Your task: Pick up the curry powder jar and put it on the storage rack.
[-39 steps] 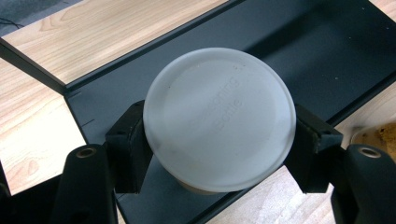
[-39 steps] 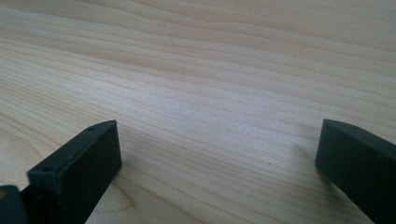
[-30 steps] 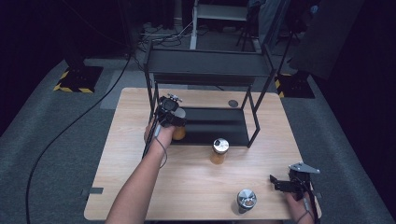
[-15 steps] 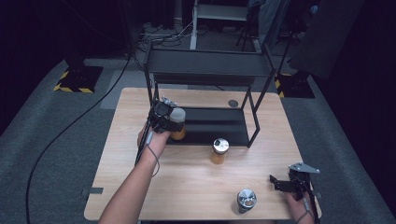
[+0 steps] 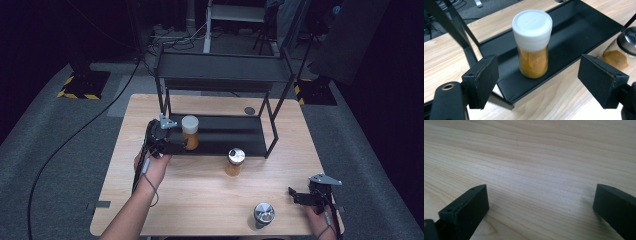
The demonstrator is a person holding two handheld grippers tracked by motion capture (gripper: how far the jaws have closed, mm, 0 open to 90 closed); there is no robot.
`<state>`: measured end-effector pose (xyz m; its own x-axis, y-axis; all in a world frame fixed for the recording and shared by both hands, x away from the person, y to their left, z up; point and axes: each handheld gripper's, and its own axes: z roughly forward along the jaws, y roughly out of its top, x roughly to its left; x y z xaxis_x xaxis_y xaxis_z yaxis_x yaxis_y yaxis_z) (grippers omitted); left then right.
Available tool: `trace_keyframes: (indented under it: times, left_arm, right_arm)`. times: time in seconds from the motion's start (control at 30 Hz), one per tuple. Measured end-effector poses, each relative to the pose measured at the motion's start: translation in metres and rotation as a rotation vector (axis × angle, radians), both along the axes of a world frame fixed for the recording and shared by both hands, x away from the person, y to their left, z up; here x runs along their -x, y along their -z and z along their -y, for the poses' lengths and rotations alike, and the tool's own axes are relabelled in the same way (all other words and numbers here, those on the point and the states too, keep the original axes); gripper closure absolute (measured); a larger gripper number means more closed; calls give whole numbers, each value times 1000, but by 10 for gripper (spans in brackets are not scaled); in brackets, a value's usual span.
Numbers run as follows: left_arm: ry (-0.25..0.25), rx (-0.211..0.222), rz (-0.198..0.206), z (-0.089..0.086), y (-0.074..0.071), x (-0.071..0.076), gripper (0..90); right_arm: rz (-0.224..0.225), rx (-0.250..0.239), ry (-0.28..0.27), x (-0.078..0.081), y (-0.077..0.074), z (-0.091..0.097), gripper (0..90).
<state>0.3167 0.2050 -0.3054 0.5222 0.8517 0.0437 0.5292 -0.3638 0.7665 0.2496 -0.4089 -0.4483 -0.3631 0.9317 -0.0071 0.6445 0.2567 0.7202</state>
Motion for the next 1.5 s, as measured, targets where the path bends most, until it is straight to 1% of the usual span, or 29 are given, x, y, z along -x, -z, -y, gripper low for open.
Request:
trace_keyframes:
  times: [0.17, 0.23, 0.37, 0.4, 0.43, 0.47, 0.5, 0.6, 0.63, 0.73, 0.87, 0.97, 1.1, 1.13, 1.2, 1.33, 1.4, 1.43, 1.47, 1.5]
  left_arm:
    - [-5, 9, 1, -7, 3, 7, 172]
    - [-11, 16, 3, -11, 6, 13, 172]
    - [-17, 17, 1, -14, 11, 18, 172]
    - [-17, 16, -1, -17, 16, 21, 172]
    - [-17, 16, -1, -17, 16, 21, 171]
    - [-21, 10, -2, -19, 21, 25, 170]
    - [-21, 10, -2, -19, 21, 25, 171]
    - [-28, 8, 1, -26, 31, 33, 171]
    - [-28, 8, 1, -26, 31, 33, 171]
    - [-40, 20, 0, -33, 37, 39, 170]
    - [-42, 30, 1, -40, 46, 47, 170]
    - [-42, 29, 2, -43, 51, 53, 170]
    - [-37, 35, 11, -47, 65, 63, 170]
    - [-40, 43, 11, -47, 69, 65, 170]
    - [-39, 41, 17, -50, 78, 70, 170]
    - [-52, 45, 12, -52, 86, 73, 170]
    - [-58, 52, 10, -53, 92, 75, 165]
    - [-58, 53, 7, -53, 97, 76, 165]
    - [-58, 53, 7, -53, 97, 76, 165]
    - [-54, 46, 7, -53, 101, 77, 165]
  right_arm:
    - [0, 0, 0, 0, 0, 0, 0]
    - [-1, -1, 2, 0, 0, 0, 0]
    - [-1, 0, 4, -1, 0, -1, 0]
    - [-1, -1, 4, -1, 0, -1, 0]
    - [-2, -1, 5, -1, 0, -1, 0]
    - [-1, -1, 4, -1, 0, -1, 0]
    - [-1, -1, 4, -1, 0, -1, 0]
    - [-1, -1, 4, -1, 0, -1, 0]
    - [-1, 0, 4, -1, 0, -1, 0]
    - [-1, -1, 4, -1, 0, -1, 0]
    - [-1, -1, 4, -1, 0, -1, 0]
    - [-1, -1, 4, -1, 0, -1, 0]
    - [-1, 0, 4, -1, 0, -1, 0]
    - [-1, 0, 6, -1, 0, -1, 0]
    - [-1, 0, 6, -1, 0, -1, 0]
    - [0, 0, 6, -1, 0, -1, 0]
    - [0, 0, 6, -1, 0, -1, 0]
    - [0, 1, 6, -1, 0, -1, 0]
    - [0, 1, 6, -1, 0, -1, 0]
    - [0, 1, 6, -1, 0, -1, 0]
